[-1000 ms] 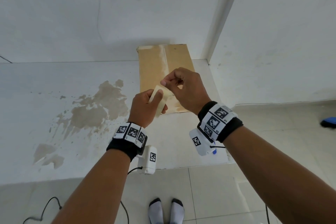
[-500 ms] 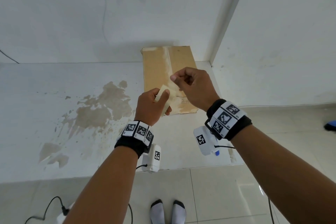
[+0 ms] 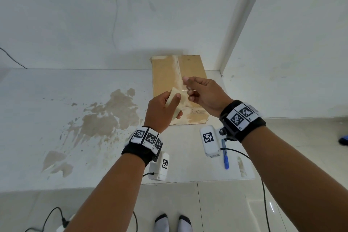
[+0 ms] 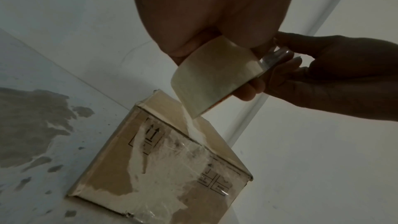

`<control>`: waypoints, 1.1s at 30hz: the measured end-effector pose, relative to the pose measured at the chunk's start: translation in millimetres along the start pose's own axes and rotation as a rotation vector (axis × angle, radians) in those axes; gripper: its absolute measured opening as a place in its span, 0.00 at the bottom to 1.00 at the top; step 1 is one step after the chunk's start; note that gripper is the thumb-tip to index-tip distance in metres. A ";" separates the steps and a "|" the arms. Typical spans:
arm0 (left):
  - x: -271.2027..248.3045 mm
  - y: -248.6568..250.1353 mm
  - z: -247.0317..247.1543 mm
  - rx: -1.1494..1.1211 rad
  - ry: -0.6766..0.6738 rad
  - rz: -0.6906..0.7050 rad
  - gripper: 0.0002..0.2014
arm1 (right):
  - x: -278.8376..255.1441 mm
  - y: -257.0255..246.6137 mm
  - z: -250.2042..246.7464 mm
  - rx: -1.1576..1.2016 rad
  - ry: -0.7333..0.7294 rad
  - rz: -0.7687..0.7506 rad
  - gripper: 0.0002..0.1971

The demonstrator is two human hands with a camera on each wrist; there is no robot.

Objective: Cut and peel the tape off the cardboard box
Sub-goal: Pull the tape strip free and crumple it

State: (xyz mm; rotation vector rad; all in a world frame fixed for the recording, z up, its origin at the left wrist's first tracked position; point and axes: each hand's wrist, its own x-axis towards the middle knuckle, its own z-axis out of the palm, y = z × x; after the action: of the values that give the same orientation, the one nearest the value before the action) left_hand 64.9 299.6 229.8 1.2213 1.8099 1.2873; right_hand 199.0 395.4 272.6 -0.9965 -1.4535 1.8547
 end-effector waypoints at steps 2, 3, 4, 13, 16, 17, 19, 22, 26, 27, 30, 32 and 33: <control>0.6 -0.2 -1.4 0.002 -0.003 0.006 0.15 | 0.1 0.3 -0.6 0.039 -0.071 0.053 0.09; 0.9 -0.3 -2.3 0.002 -0.006 0.007 0.15 | 0.3 0.5 -0.7 0.046 -0.094 0.073 0.09; 1.2 -0.4 -2.8 0.001 -0.008 0.007 0.14 | 0.8 0.8 -0.9 0.047 -0.108 0.088 0.09; 3.2 -1.2 -4.4 0.030 0.001 -0.011 0.16 | 0.5 2.0 6.5 -0.009 -0.110 0.045 0.07; 3.0 -2.8 -4.8 0.050 0.002 -0.015 0.17 | 0.8 1.4 7.8 -0.089 -0.049 -0.027 0.07; 2.9 -3.1 -5.0 0.055 0.004 -0.015 0.17 | 0.6 0.6 8.0 -0.142 -0.022 -0.066 0.07; 3.0 -4.1 -5.4 0.058 0.009 -0.018 0.17 | 0.6 0.4 8.1 -0.285 0.041 -0.164 0.08; 3.6 -5.0 -5.2 0.056 0.010 -0.018 0.17 | 3.3 2.0 7.7 -0.434 0.111 -0.289 0.10; 3.7 -5.8 -5.1 0.050 0.015 -0.027 0.17 | 8.3 2.6 4.7 -0.506 0.162 -0.314 0.12; 3.5 -5.9 -5.2 0.045 0.018 -0.029 0.18 | 7.6 1.1 5.0 -0.490 0.146 -0.332 0.11; 3.7 -4.8 -4.6 0.028 0.023 -0.032 0.17 | 7.6 0.0 5.3 -0.430 0.111 -0.339 0.11; 3.6 -2.7 -4.2 0.000 0.026 -0.041 0.16 | 8.5 2.1 5.6 -0.388 0.096 -0.297 0.11; 3.6 -1.8 -4.3 -0.011 0.027 -0.044 0.16 | 8.8 3.3 6.1 -0.365 0.081 -0.263 0.11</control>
State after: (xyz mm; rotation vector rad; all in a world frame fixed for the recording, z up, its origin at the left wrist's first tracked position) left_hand 59.2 301.0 229.8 1.1575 1.8366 1.2931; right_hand 189.0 398.4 268.4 -0.9767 -1.8162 1.3775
